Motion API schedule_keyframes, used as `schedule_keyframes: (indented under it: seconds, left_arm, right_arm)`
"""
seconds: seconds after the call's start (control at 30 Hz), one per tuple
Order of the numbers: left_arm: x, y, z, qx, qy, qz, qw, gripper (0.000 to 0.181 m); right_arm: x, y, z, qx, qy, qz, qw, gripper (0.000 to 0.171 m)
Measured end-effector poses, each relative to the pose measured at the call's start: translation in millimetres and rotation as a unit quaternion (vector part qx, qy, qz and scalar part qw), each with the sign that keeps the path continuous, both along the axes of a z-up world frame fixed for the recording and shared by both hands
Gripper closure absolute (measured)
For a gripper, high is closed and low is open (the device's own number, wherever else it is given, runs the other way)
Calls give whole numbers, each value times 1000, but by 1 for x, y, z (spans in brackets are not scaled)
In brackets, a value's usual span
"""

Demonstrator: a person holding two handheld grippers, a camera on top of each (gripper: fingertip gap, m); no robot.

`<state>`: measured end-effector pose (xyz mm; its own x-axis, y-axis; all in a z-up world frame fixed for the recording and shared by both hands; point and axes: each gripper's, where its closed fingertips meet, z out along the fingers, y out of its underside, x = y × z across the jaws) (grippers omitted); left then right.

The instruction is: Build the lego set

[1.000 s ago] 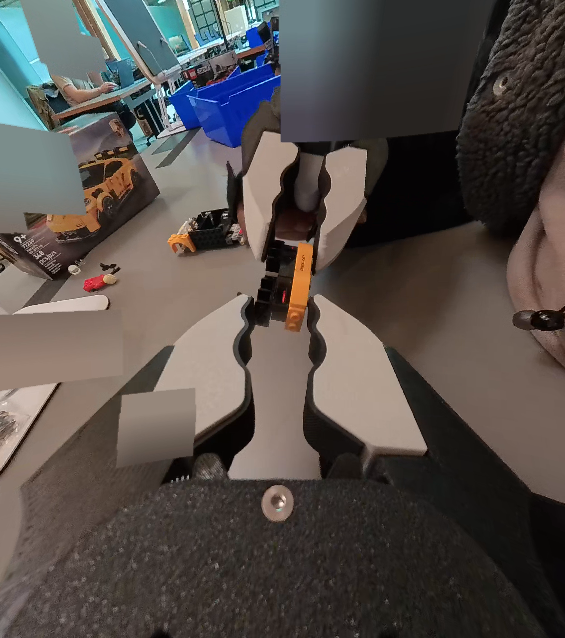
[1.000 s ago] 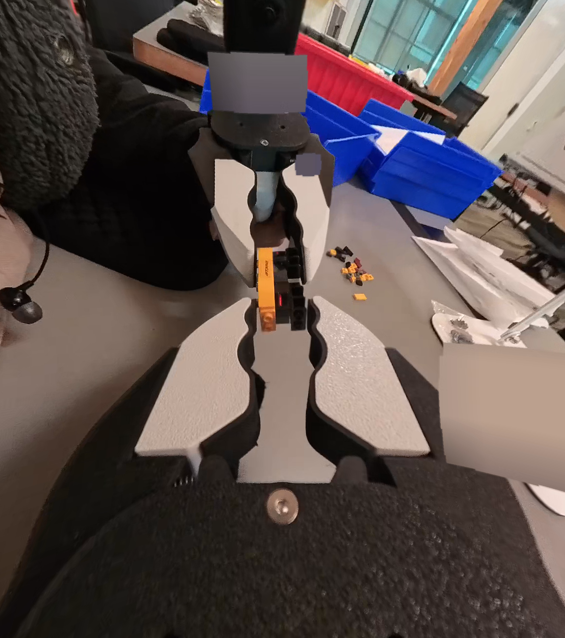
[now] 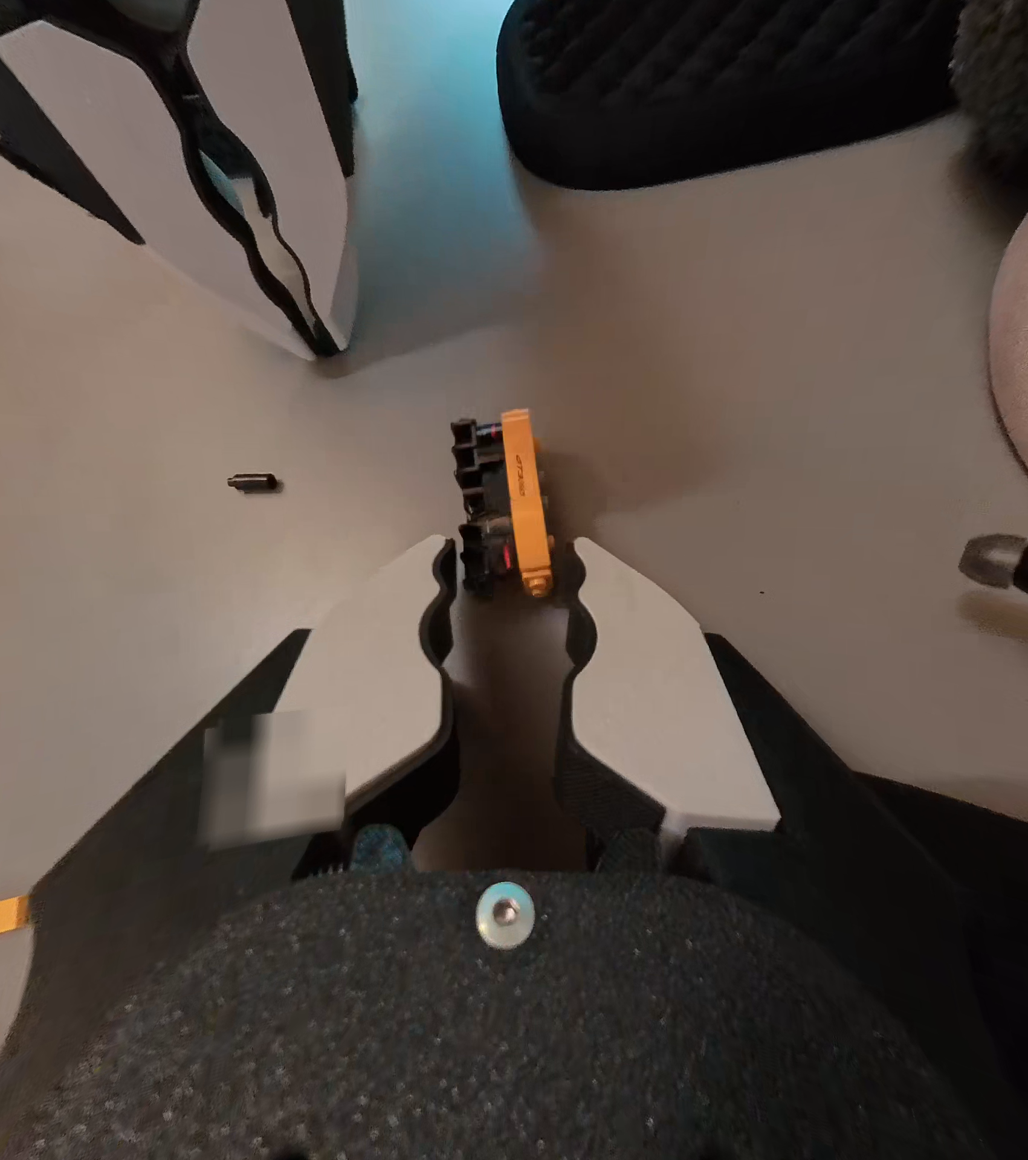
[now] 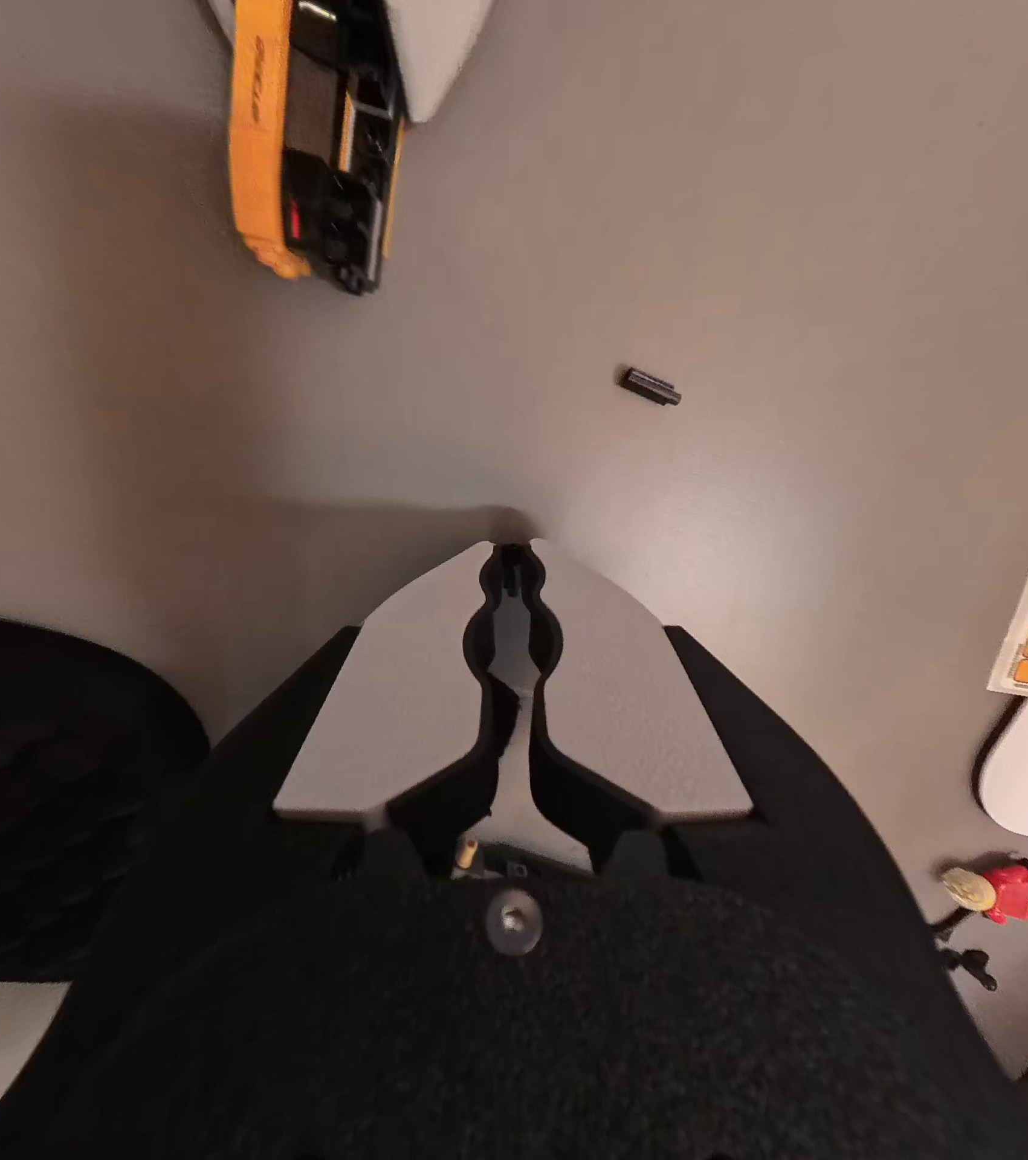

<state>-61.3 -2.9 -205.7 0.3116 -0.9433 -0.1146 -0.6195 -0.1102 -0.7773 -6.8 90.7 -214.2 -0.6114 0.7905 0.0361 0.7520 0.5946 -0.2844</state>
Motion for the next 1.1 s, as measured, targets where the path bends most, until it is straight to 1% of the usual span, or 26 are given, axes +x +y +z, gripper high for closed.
schedule_keyframes:
  seconds: [0.07, 0.13, 0.17, 0.2, 0.27, 0.33, 0.4, 0.43, 0.47, 0.57, 0.63, 0.73, 0.87, 0.97, 1.03, 1.1]
  left_arm:
    - [-1, 1, 8, -5, -29, 4, 1000, 140]
    - [-4, 3, 24, -17, -89, 11, 996, 139]
    - [-6, 5, 35, -24, -130, 19, 991, 141]
    - [-8, 8, 48, -36, -179, 29, 983, 145]
    - [-11, 14, 78, -65, -282, 47, 956, 151]
    - [-14, 18, 103, -67, -355, 59, 931, 156]
    - [-15, 17, 120, -57, -394, 65, 915, 160]
    - [-14, 15, 128, -54, -413, 61, 907, 162]
    - [-12, 11, 137, -52, -434, 56, 898, 164]
    - [-10, 3, 159, -61, -490, 51, 868, 167]
    - [-11, 1, 164, -54, -504, 58, 860, 169]
    - [-16, 2, 170, -25, -504, 77, 860, 171]
    - [-20, 1, 176, -8, -505, 87, 859, 171]
    - [-16, -2, 176, -2, -496, 81, 865, 176]
    - [-15, -3, 174, 0, -484, 79, 871, 176]
    - [-14, -3, 171, -2, -471, 77, 879, 177]
  right_arm:
    - [-8, -6, 10, -21, 46, -6, 999, 166]
    - [-25, -20, 36, -75, 142, -20, 987, 166]
    - [-35, -29, 56, -113, 205, -31, 972, 166]
    - [-44, -38, 77, -156, 268, -44, 950, 166]
    - [-58, -52, 123, -247, 396, -84, 880, 166]
    - [-64, -58, 153, -326, 469, -137, 809, 166]
    - [-66, -63, 173, -400, 511, -177, 740, 166]
    - [-68, -64, 179, -428, 522, -195, 712, 166]
    - [-70, -66, 182, -451, 527, -208, 690, 166]
    - [-80, -78, 183, -497, 525, -231, 651, 166]
    - [-85, -82, 186, -514, 531, -241, 629, 166]
    - [-86, -86, 193, -517, 539, -241, 620, 166]
    - [-86, -93, 196, -498, 554, -238, 624, 166]
    - [-83, -94, 196, -490, 562, -240, 622, 166]
    - [-81, -95, 194, -485, 563, -238, 626, 166]
    - [-79, -94, 191, -467, 561, -232, 643, 166]
